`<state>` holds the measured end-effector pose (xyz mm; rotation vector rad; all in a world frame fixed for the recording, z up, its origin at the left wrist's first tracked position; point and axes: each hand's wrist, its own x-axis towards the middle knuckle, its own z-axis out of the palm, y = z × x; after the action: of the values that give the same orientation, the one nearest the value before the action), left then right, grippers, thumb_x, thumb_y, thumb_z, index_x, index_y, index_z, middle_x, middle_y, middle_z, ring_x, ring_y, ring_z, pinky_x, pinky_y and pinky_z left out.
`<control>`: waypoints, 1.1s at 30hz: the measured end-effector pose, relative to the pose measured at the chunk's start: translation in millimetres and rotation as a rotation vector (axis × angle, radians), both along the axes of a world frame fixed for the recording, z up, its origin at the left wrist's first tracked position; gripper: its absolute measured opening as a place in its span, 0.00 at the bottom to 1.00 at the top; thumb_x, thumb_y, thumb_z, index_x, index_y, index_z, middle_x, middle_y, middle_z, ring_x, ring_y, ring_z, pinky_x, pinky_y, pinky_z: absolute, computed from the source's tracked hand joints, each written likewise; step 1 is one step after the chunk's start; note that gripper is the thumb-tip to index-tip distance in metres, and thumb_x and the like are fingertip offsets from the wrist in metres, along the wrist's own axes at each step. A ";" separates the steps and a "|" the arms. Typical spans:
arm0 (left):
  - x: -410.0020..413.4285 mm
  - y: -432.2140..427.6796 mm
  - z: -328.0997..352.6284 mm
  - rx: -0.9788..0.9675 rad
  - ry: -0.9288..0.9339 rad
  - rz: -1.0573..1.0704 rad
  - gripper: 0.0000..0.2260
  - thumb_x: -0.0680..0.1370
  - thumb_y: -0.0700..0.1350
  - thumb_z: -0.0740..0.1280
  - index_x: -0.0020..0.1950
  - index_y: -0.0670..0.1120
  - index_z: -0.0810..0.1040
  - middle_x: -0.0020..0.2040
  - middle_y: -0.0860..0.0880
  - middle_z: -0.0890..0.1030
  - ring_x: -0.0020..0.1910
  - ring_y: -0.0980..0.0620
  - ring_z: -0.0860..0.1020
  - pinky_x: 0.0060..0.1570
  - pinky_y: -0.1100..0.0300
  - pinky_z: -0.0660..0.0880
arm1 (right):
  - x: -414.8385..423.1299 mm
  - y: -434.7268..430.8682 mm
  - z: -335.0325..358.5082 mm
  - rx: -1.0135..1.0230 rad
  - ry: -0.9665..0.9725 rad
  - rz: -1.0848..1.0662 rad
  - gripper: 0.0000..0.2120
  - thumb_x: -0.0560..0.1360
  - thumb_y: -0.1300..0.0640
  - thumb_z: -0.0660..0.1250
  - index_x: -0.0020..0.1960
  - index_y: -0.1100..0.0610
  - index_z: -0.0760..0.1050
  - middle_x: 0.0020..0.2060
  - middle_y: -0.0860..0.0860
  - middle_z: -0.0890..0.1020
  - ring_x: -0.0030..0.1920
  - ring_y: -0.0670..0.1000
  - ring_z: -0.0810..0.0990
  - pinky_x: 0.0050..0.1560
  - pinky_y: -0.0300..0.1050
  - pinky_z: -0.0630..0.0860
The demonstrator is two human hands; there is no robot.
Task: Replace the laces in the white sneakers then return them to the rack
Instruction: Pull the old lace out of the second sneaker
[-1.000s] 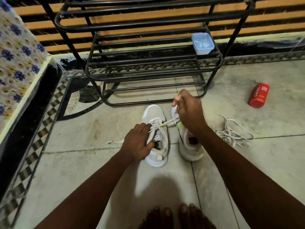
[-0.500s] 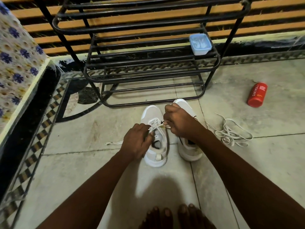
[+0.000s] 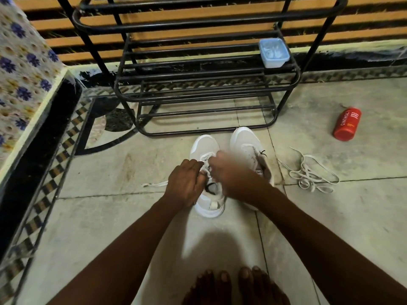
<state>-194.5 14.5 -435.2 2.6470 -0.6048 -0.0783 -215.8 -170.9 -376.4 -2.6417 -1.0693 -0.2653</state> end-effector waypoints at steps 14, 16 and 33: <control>6.2 0.7 -2.9 0.031 -0.018 0.017 0.17 0.80 0.57 0.58 0.57 0.47 0.78 0.50 0.49 0.81 0.49 0.44 0.76 0.46 0.49 0.73 | 10.5 -17.9 1.2 0.170 0.152 -0.447 0.07 0.78 0.60 0.65 0.45 0.63 0.79 0.45 0.57 0.75 0.49 0.58 0.74 0.49 0.51 0.71; 9.3 -4.7 1.0 0.014 0.027 0.089 0.20 0.76 0.60 0.61 0.57 0.48 0.79 0.51 0.49 0.82 0.51 0.45 0.77 0.48 0.49 0.75 | 6.3 -17.8 -8.7 0.167 0.174 -0.571 0.08 0.77 0.57 0.64 0.49 0.60 0.80 0.47 0.56 0.75 0.51 0.58 0.75 0.48 0.51 0.71; 48.1 -23.9 42.2 0.201 0.040 -0.178 0.04 0.76 0.42 0.68 0.47 0.42 0.77 0.47 0.41 0.82 0.48 0.37 0.79 0.45 0.49 0.73 | -21.4 30.4 -40.0 0.425 0.285 -0.671 0.16 0.67 0.67 0.64 0.55 0.67 0.78 0.51 0.64 0.80 0.52 0.67 0.79 0.57 0.58 0.77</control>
<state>-146.4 -9.3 -393.0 2.7684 -0.8582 -0.2559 -237.2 -140.5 -416.4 -2.4462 -0.0052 -0.2059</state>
